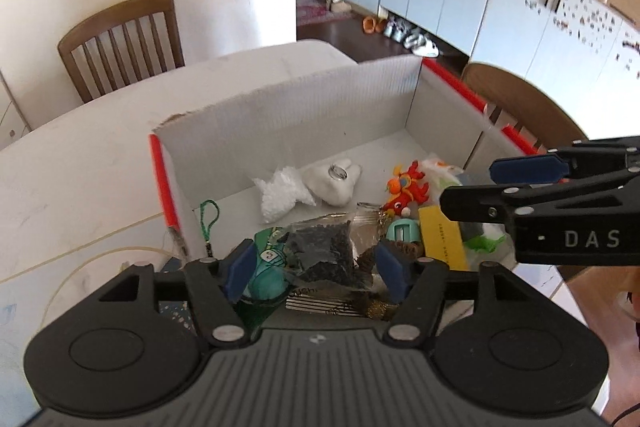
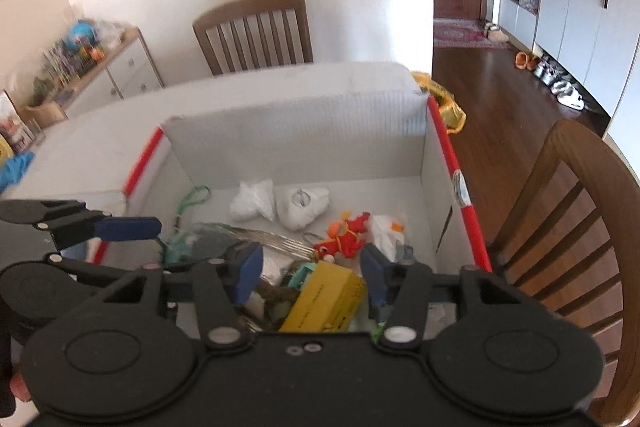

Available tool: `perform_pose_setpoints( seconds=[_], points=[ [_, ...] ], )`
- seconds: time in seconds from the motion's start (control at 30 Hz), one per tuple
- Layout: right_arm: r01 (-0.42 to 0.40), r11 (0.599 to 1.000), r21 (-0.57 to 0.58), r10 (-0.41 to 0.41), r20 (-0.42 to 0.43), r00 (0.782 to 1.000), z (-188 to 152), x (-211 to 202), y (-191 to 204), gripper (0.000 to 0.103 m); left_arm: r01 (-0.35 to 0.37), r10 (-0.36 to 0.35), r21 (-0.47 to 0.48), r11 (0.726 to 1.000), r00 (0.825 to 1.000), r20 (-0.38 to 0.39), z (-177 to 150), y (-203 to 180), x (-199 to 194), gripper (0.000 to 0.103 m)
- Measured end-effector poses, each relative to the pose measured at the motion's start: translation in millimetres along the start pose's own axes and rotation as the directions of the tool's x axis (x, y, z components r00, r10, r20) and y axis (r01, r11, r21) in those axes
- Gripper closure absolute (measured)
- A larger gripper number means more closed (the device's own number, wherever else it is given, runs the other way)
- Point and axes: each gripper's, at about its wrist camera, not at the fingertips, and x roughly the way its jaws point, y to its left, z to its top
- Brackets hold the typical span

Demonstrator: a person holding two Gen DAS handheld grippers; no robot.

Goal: Organize objects

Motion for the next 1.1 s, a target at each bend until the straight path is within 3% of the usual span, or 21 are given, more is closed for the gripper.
perform_pose_setpoints(
  seconds=[0.1,0.3,0.63,1.1],
  points=[
    [-0.008,1.0,0.003,0.008,0.035,0.999,-1,-15,2,0.042,-0.008,0.008,-0.012,1.0,1.0,0.03,-2,3,-17,0.036],
    [-0.028,1.0,0.012,0.026,0.103,0.994,-4,-44,10,0.033,-0.012,0.016,-0.045,0.999,0.996,0.091,-5,10,-51,0.024],
    [-0.07,0.997,-0.034,0.077,0.249,0.966,-12,-98,33,0.001,-0.01,0.023,-0.08,0.997,0.986,0.166,-9,21,-104,0.014],
    [-0.071,0.997,-0.043,0.081,0.299,0.951,-30,-122,60,0.001,-0.082,0.097,-0.068,0.994,0.961,0.261,-35,27,-157,0.004]
  ],
)
